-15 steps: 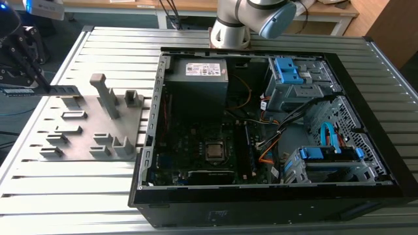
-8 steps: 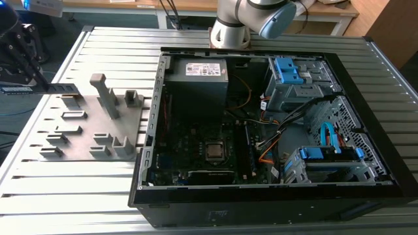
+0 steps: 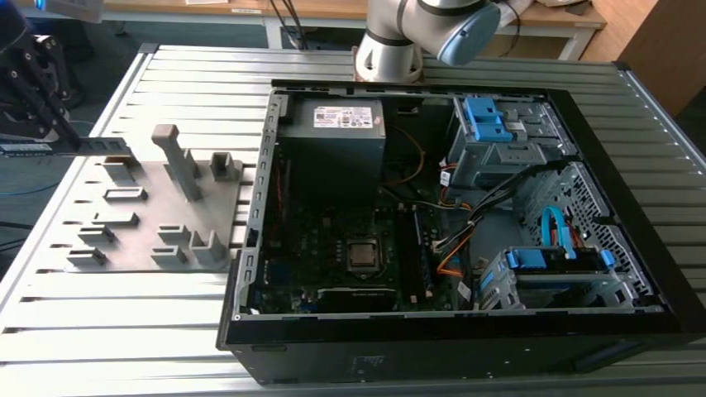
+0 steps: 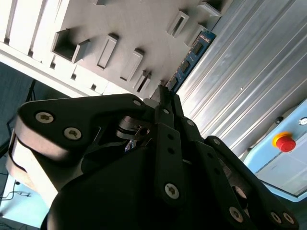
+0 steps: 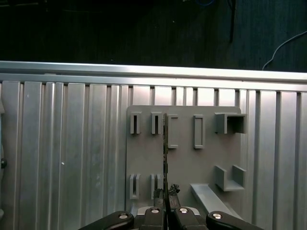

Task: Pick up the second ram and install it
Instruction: 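Pick up the second ram and move it above second insertion slot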

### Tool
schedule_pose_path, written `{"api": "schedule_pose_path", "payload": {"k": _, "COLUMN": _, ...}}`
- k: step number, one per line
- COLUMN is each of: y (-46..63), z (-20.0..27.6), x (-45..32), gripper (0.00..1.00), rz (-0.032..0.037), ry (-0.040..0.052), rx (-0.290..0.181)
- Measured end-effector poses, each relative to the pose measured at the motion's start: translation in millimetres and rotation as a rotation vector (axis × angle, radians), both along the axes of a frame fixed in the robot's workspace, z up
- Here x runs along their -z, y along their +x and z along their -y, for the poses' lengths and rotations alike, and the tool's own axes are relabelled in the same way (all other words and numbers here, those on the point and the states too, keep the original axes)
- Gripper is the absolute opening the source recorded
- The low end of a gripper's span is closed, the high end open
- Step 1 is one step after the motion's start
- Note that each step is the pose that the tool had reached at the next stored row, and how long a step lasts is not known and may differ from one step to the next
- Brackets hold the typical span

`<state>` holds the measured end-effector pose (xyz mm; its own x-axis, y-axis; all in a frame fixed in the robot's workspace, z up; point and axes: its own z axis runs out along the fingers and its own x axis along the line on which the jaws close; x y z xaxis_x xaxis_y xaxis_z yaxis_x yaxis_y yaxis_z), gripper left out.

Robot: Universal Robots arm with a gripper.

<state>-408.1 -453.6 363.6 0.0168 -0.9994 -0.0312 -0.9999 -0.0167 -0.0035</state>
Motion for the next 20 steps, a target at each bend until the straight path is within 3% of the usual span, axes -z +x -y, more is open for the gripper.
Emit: {"api": "schedule_pose_path", "payload": {"k": 20, "y": 0.0, "z": 0.0, "x": -8.6, "gripper": 0.14, "rz": 0.0, "ry": 0.0, "rx": 0.0}}
